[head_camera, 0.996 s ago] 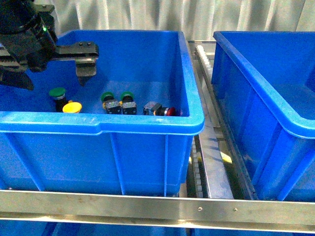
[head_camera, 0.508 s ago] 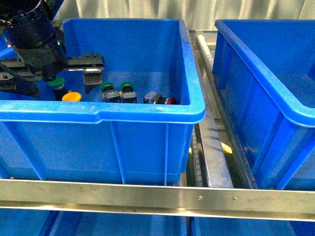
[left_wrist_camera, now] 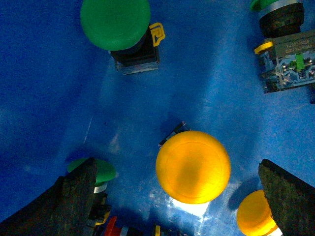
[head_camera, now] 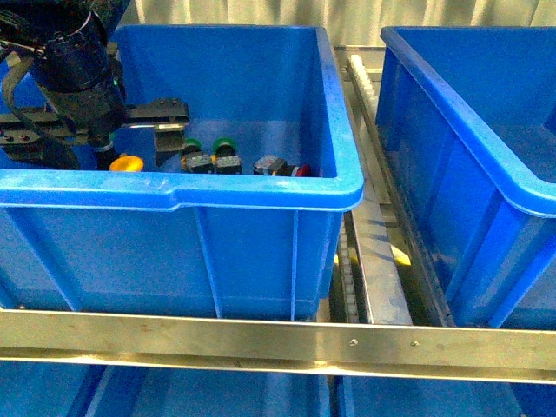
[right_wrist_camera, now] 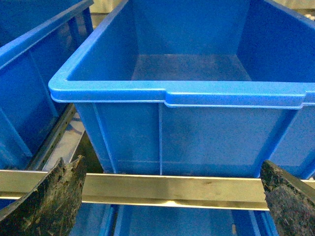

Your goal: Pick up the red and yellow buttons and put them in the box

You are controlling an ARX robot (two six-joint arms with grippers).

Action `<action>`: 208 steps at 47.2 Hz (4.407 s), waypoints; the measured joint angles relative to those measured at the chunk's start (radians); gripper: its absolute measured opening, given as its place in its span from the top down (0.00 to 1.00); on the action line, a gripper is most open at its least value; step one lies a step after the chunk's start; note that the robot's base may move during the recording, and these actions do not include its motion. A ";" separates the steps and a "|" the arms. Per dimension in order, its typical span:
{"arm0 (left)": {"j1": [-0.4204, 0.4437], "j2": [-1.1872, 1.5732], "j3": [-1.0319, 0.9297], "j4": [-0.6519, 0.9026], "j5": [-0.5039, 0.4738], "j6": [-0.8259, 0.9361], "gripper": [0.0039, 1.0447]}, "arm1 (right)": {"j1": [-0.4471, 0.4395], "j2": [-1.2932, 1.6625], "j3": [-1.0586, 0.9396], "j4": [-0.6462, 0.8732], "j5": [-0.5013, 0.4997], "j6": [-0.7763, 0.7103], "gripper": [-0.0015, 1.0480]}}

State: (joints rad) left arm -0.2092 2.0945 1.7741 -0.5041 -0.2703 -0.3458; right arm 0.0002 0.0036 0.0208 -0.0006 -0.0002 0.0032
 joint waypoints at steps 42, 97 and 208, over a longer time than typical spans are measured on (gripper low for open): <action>0.005 0.012 -0.016 0.067 -0.045 0.072 0.68 | 0.000 0.000 0.000 0.000 0.000 0.000 0.03; -0.112 -0.259 -0.505 1.393 0.883 -0.510 0.68 | 0.000 0.000 0.000 0.000 0.000 0.000 0.03; -0.339 -0.093 -0.234 1.289 0.975 -0.502 0.68 | 0.261 1.312 0.998 0.454 0.287 1.387 0.03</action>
State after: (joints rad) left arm -0.5480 2.0014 1.5398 0.7849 0.7052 -0.8474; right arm 0.2611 1.3151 1.0183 0.4530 0.2871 1.3907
